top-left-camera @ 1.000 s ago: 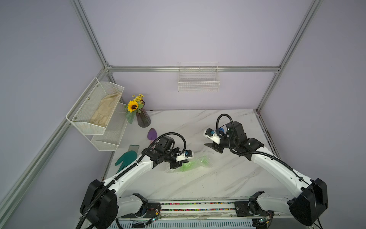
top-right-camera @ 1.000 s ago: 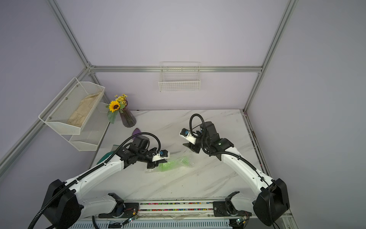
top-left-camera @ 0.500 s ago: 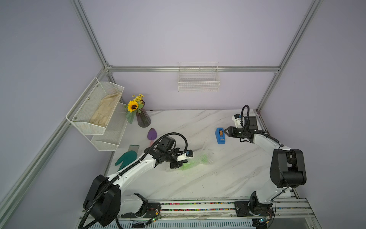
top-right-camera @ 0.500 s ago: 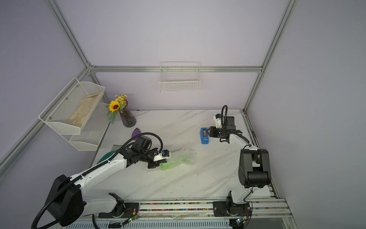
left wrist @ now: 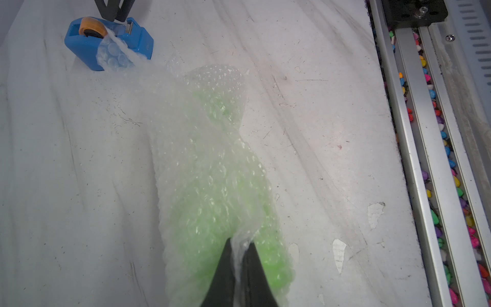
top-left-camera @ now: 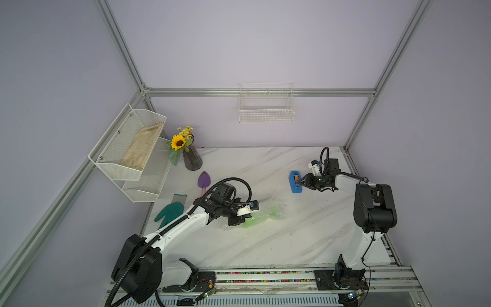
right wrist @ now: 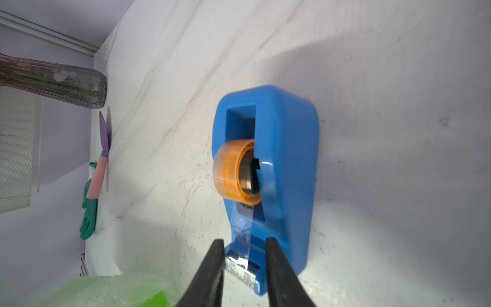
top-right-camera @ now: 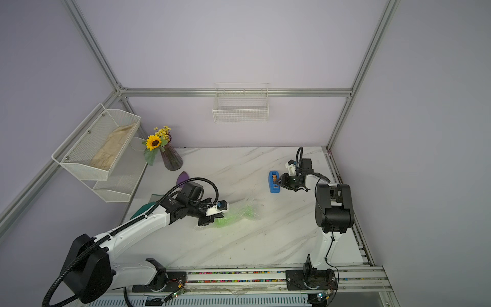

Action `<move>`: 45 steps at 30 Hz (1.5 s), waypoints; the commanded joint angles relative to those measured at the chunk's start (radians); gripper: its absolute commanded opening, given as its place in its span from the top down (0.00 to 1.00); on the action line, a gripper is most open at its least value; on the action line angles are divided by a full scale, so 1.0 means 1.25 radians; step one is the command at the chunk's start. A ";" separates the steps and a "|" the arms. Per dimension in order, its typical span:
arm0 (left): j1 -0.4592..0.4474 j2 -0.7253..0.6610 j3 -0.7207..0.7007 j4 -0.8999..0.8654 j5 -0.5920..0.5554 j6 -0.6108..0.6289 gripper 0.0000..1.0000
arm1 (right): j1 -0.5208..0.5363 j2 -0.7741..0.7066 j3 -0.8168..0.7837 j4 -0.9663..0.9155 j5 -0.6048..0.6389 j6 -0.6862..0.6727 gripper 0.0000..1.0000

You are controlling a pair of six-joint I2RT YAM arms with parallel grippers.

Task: Wrap wine glasses in bubble wrap
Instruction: Pull the tape from the tape cutter.

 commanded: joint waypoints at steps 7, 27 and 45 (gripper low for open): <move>0.000 0.002 -0.013 -0.001 -0.021 -0.016 0.92 | 0.003 0.065 0.050 -0.043 -0.054 0.002 0.69; 0.000 0.002 -0.015 -0.004 -0.028 -0.019 0.92 | 0.004 0.107 0.066 -0.022 -0.170 0.025 0.84; 0.000 -0.003 -0.015 -0.008 -0.038 -0.019 0.91 | 0.003 0.070 0.054 0.074 -0.192 0.218 1.00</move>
